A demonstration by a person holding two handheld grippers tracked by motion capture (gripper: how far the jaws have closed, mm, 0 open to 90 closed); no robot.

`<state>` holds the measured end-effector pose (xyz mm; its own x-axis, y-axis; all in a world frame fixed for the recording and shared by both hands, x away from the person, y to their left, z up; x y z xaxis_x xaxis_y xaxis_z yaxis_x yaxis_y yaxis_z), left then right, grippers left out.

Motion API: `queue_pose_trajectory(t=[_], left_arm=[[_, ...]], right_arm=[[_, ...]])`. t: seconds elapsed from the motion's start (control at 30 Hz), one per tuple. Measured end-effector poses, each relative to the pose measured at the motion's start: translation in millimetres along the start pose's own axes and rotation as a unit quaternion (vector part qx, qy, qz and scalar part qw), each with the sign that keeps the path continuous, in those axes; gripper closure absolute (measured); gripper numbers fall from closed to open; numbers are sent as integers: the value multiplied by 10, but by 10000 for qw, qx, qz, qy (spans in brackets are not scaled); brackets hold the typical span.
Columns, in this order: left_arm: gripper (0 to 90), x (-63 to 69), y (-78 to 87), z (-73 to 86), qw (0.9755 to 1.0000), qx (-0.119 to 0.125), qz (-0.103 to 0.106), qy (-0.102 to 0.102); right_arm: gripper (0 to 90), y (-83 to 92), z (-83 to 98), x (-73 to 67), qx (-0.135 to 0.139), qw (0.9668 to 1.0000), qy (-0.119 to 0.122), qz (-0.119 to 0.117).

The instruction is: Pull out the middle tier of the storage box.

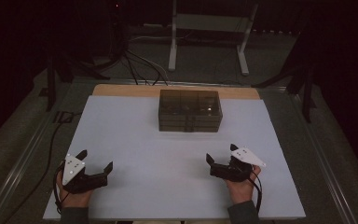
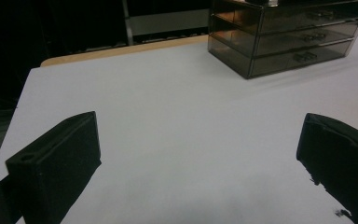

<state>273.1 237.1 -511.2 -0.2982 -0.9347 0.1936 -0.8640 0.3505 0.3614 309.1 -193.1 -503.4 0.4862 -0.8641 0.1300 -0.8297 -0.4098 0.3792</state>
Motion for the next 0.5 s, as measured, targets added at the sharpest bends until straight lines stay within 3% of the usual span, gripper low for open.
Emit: queue_pose_trajectory(t=[0.5], left_arm=[[6,-2,-8,5,10000,-33,0,2]], right_arm=[[0,-161,-93,-47,3,9999,-103,105]])
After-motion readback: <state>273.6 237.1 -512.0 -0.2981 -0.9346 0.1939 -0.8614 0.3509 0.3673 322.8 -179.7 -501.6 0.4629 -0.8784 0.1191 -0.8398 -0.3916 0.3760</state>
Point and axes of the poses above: each handheld gripper's, and its own axes: y roughly backward along the jaws, z roughly out of its underside, x roughly to its right, the point moved 5 cm from there along -y, roughly forward along the jaws, and after that the axes turned 13 degrees about y, right-handed, at the moved point
